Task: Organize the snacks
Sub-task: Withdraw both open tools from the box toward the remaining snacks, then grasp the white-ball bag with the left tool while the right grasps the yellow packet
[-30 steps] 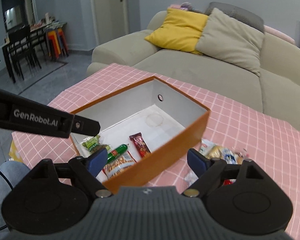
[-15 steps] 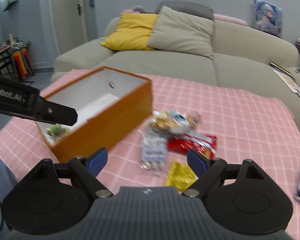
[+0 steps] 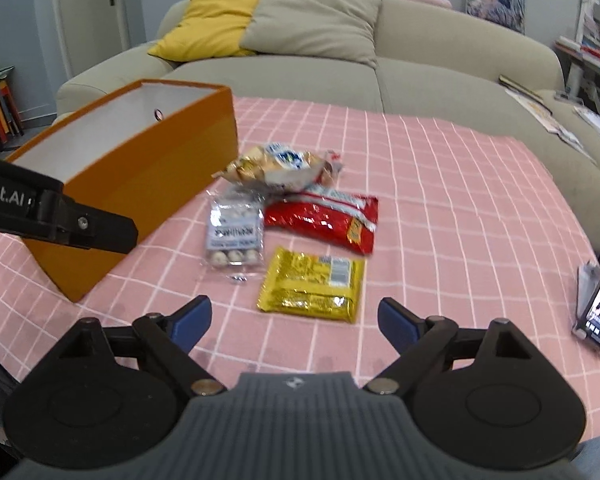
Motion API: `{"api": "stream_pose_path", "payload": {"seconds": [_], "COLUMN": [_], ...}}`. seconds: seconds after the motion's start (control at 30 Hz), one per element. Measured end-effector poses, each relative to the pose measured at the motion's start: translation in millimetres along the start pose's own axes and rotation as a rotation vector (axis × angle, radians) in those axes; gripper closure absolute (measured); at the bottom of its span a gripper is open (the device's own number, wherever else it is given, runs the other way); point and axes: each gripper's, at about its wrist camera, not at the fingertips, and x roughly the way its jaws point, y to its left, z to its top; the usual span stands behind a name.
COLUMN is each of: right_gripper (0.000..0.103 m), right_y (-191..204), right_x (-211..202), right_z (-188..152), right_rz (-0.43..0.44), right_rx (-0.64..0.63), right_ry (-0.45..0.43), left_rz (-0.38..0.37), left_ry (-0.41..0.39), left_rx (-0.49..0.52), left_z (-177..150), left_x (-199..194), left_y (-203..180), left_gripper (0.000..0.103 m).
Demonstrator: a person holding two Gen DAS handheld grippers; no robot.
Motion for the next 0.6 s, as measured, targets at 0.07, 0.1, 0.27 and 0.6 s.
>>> {"api": "stream_pose_path", "payload": {"seconds": [0.07, 0.1, 0.27, 0.6], "right_gripper": [0.013, 0.011, 0.008, 0.004], "right_y": [-3, -4, -4, -9], "right_x": [8, 11, 31, 85], "right_z": [0, 1, 4, 17], "right_rz": [0.005, 0.006, 0.027, 0.003], "right_rx": [0.011, 0.015, 0.012, 0.02], "right_ry": [0.012, 0.018, 0.048, 0.16], "left_rz": [0.007, 0.009, 0.028, 0.044], "left_ry": [0.016, 0.024, 0.066, 0.098], "left_rx": [0.006, 0.008, -0.002, -0.034], "left_z": [-1, -2, -1, 11], "left_x": [7, 11, 28, 49], "left_y": [0, 0, 5, 10], "left_gripper": [0.054, 0.053, 0.053, 0.041]}}
